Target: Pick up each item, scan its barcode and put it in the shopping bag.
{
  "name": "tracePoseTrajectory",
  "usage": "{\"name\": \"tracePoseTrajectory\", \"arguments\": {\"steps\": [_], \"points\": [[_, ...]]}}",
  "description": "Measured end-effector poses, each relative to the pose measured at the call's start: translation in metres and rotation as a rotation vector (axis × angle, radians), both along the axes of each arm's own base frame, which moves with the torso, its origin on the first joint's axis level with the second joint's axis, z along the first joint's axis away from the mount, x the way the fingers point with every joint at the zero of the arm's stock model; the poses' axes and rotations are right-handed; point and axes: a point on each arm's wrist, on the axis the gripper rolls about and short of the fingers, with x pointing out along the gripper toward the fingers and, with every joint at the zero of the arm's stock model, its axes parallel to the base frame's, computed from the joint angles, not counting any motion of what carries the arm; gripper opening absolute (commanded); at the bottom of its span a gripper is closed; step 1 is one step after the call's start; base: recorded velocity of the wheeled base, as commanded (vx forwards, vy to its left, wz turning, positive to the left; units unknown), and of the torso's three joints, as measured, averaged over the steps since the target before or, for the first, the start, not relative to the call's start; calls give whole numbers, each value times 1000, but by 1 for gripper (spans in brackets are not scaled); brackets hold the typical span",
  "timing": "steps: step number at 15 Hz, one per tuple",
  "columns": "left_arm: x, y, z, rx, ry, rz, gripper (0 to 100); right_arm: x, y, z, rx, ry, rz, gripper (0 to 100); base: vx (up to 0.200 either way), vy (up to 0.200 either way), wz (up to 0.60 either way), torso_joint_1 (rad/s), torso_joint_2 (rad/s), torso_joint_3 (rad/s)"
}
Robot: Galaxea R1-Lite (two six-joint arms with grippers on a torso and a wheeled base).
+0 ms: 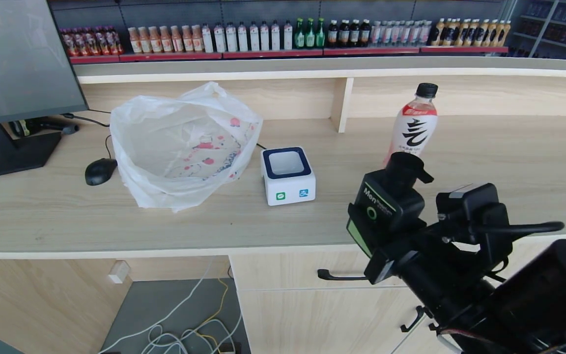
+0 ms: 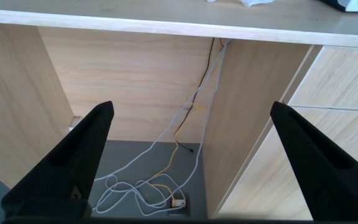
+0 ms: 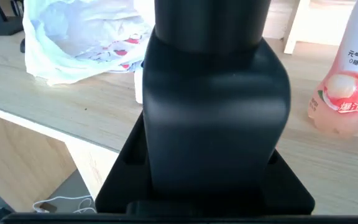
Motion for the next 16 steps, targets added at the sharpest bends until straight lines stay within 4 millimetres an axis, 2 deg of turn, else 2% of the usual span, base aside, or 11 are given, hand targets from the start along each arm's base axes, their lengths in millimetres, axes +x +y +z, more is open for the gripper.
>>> {"name": "tracePoseTrajectory", "arguments": {"steps": [4, 10, 13, 16], "points": [[0, 0, 0, 0, 0, -1, 100, -36, -21, 7, -48, -43, 53, 0, 0, 0, 0, 0, 0, 0], [0, 0, 0, 0, 0, -1, 100, -96, 0, 23, -179, -227, 296, 0, 0, 0, 0, 0, 0, 0], [0, 0, 0, 0, 0, 0, 100, -109, 3, 25, -261, -326, 354, 0, 0, 0, 0, 0, 0, 0], [0, 0, 0, 0, 0, 0, 100, -114, -7, 24, -331, -386, 343, 0, 0, 0, 0, 0, 0, 0]]}}
